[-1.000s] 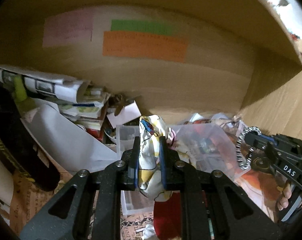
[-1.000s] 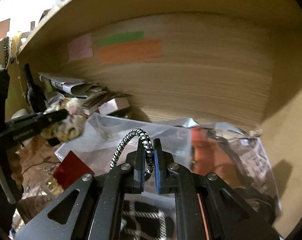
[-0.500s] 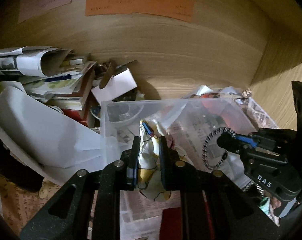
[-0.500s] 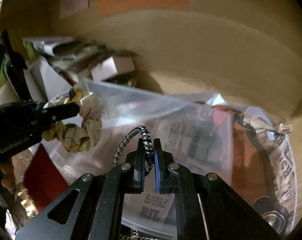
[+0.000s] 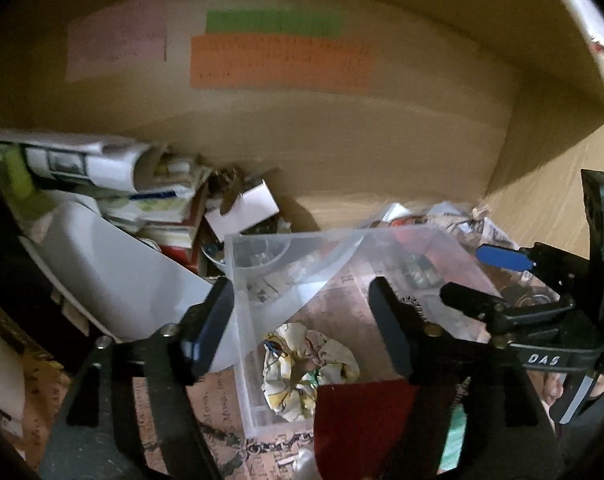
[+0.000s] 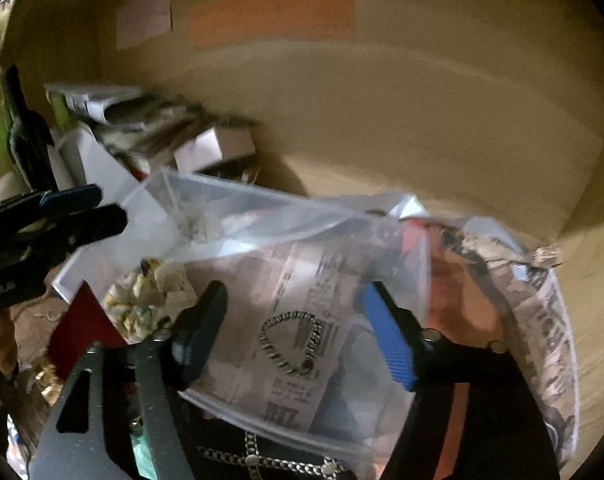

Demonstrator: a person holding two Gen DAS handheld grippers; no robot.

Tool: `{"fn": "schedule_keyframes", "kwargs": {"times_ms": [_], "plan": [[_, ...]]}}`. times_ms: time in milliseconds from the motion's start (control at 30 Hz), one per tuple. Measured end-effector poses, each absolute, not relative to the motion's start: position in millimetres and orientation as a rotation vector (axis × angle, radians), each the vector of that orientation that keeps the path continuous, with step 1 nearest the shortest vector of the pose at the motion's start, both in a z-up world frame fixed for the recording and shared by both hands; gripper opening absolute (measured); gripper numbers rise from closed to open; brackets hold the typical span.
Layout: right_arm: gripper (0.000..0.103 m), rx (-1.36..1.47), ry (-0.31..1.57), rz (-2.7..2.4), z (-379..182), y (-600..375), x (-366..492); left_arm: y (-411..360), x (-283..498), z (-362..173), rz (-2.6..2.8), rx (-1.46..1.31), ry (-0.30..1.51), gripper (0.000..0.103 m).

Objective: Organize soft objects

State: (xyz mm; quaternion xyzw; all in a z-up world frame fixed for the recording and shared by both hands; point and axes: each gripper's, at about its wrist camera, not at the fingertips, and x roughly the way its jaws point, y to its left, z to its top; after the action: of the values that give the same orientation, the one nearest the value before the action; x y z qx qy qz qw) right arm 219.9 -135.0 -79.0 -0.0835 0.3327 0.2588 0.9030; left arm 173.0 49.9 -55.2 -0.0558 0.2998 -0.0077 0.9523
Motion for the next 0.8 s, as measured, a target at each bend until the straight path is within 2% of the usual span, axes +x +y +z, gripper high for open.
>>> {"fn": "schedule_keyframes", "kwargs": {"times_ms": [133,267,533,800], "plan": [[0.081,-0.148,0.623,0.538,-63,-146,203,49,150,-44,-0.023,-0.111,0.571,0.086],[0.083,-0.123,0.579,0.550,-55,-159,180,46,129,-44,-0.020,-0.100,0.545,0.098],[0.083,-0.121,0.585,0.563,-70,-172,146,27,108,-72,-0.050,-0.061,0.601,0.099],[0.083,-0.111,0.667,0.541,-106,-184,129,3,107,-104,-0.077,-0.012,0.675,0.099]]}}
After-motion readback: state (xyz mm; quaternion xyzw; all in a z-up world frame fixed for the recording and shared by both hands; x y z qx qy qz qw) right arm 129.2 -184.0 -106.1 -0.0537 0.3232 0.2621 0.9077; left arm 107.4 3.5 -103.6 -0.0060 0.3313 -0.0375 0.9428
